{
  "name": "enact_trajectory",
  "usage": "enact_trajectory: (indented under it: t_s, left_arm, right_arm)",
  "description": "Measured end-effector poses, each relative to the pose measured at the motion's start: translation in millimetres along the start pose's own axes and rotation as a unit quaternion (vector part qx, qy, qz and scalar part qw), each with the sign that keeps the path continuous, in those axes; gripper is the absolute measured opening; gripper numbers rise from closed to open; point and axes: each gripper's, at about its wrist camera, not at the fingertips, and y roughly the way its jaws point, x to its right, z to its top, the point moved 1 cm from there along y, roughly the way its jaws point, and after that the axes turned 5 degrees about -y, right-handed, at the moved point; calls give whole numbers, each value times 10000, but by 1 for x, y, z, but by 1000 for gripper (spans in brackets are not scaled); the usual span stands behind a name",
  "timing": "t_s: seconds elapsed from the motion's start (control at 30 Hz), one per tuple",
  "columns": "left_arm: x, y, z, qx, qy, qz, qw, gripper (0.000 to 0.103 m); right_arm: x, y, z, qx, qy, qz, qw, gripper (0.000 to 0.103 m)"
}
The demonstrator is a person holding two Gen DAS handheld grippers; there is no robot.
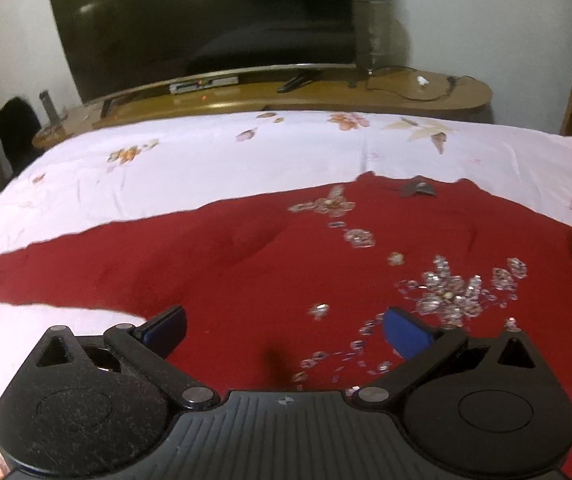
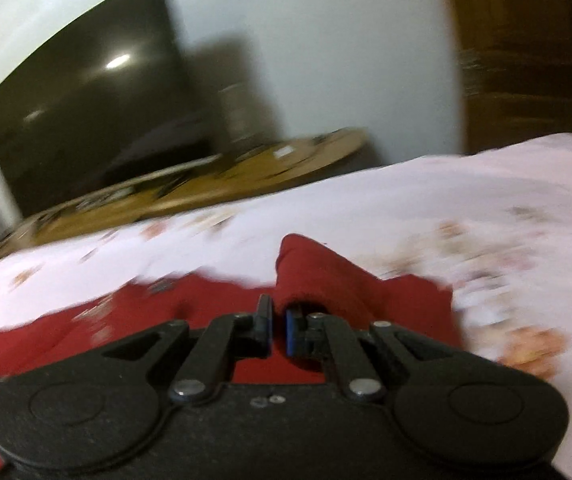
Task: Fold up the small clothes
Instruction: 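Fold the held sleeve across the sweater body with the right gripper, release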
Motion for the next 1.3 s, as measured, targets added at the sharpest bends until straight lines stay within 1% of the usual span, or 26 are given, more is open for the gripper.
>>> enact_trajectory:
  t_s: [0.1,0.13,0.17,0.2,0.23,0.27,0.33,0.4,0.47,0.53,0.6,0.67,0.77,0.8,0.87,0.97,1.0,1.03,1.07,1.1,1.13,1.17,1.23,1.27,1.3]
  left_arm:
    - [-13,7,0,-94,-135,-127,9998,103]
    - [-14,9,-1,-123,-153,-168,9997,103]
    - [-16,11,-1,-158,-172,-224,9995,103]
    - [-17,13,-1,-204,-199,-296,9992,103]
    - [-17,16,-1,-262,-230,-402,9986,103]
    - [-18,16,-1,-313,-255,-529,9978,103]
    - [-16,17,-1,-420,-357,-804,9952,103]
    - [-10,18,0,-496,-413,-1100,9918,103]
    - [-2,19,1,-543,-419,-1213,9902,103]
    - [3,19,3,-455,-401,-1102,9921,103]
    - [-2,18,5,-322,-379,-871,9950,103]
    - [-13,19,7,-275,-395,-688,9965,103]
    - [-32,22,9,-279,-444,-499,9974,103]
    - [-36,23,10,-283,-457,-484,9974,103]
    - [-38,24,10,-317,-459,-583,9967,103]
    - [-32,24,7,-345,-392,-723,9960,103]
    - [-30,24,7,-364,-384,-736,9959,103]
    - [-29,24,6,-374,-392,-736,9958,103]
    - [-29,23,6,-374,-393,-731,9959,103]
    - [-30,23,6,-357,-382,-696,9962,103]
    - [-31,22,5,-326,-366,-652,9967,103]
    - [-32,21,6,-297,-341,-610,9971,103]
    - [-34,21,5,-290,-324,-583,9973,103]
    - [-35,20,5,-283,-325,-592,9973,103]
    - [-36,20,4,-274,-319,-592,9974,103]
  right_arm:
    - [-38,19,-16,-366,-170,377,9985,9]
    - [-47,26,-23,-514,-180,476,9974,17]
    - [-53,33,-28,-665,-217,483,9964,31]
    - [-59,40,-34,-856,-275,517,9946,39]
    - [-64,45,-38,-1030,-310,549,9927,57]
    - [-68,45,-42,-1071,-308,605,9919,66]
    - [-77,35,-45,-961,-311,758,9920,66]
    - [-74,24,-42,-772,-196,963,9922,66]
    - [-65,17,-34,-556,51,1174,9915,66]
    - [-64,20,-27,-528,95,1170,9917,67]
    - [-72,24,-23,-567,-32,1333,9894,67]
    - [-87,26,-24,-686,-331,1652,9833,66]
    - [-108,32,-34,-1042,-653,2060,9708,66]
    - [-113,34,-38,-1158,-792,2081,9680,66]
    - [-121,34,-44,-1304,-1042,2069,9640,66]
    - [-120,26,-43,-1162,-967,2090,9662,67]
    - [-122,22,-42,-1088,-1092,2163,9641,71]
    - [-126,20,-42,-1075,-1314,2217,9602,69]
    - [-127,20,-41,-1075,-1449,2151,9598,68]
    - [-122,20,-41,-1068,-1319,1996,9651,68]
    - [-111,20,-39,-1097,-1014,1902,9703,68]
    - [-99,25,-38,-1214,-667,1798,9739,68]
    - [-87,31,-40,-1441,-384,1558,9765,68]
    - [-82,29,-42,-1506,-305,1507,9766,69]
    - [-77,27,-44,-1553,-202,1544,9755,69]
